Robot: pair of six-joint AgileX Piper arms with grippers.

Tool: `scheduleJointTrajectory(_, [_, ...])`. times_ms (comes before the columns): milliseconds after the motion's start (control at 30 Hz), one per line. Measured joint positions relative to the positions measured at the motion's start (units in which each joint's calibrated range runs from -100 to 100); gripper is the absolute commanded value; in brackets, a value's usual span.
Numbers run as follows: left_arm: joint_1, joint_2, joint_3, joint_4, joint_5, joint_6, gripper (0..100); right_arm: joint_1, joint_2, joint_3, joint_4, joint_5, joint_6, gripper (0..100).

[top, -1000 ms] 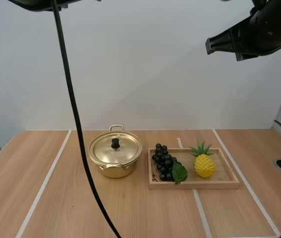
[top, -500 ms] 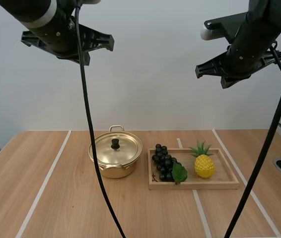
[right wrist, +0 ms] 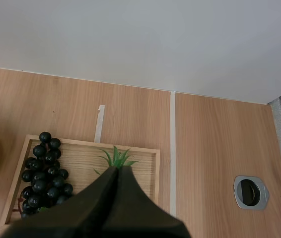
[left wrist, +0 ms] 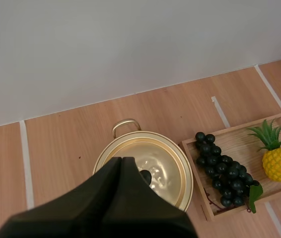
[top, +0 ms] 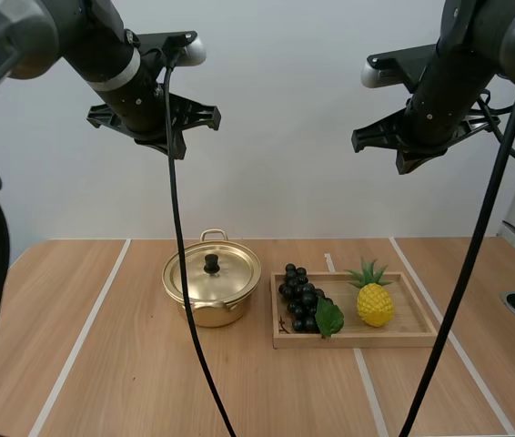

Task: Open the pot, put the pineapple inside, and close it

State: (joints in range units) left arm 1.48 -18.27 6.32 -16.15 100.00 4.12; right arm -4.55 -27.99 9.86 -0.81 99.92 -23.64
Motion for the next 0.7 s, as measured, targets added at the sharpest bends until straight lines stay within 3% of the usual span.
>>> scheduleJointTrajectory(233, [0.0, 5.0, 3.6, -5.6, 0.0, 7.3, 0, 0.0, 1.3, 6.0, 0.0, -1.8, 0.0, 0])
scheduleJointTrajectory(367, [0.0, 7.4, 5.5, -6.1, 0.0, 10.4, 10, 0.0, 1.5, 9.8, -0.3, -7.1, 0.0, 0])
scheduleJointTrajectory(533, [0.0, 10.5, 6.4, -6.1, 0.0, 12.3, 41, 0.0, 1.9, 10.9, -1.1, -10.5, 0.0, 0])
scheduleJointTrajectory(700, [0.0, 12.3, 6.4, -6.9, 0.0, 15.1, 96, 0.0, 1.9, 10.9, -1.5, -12.5, 0.0, 0])
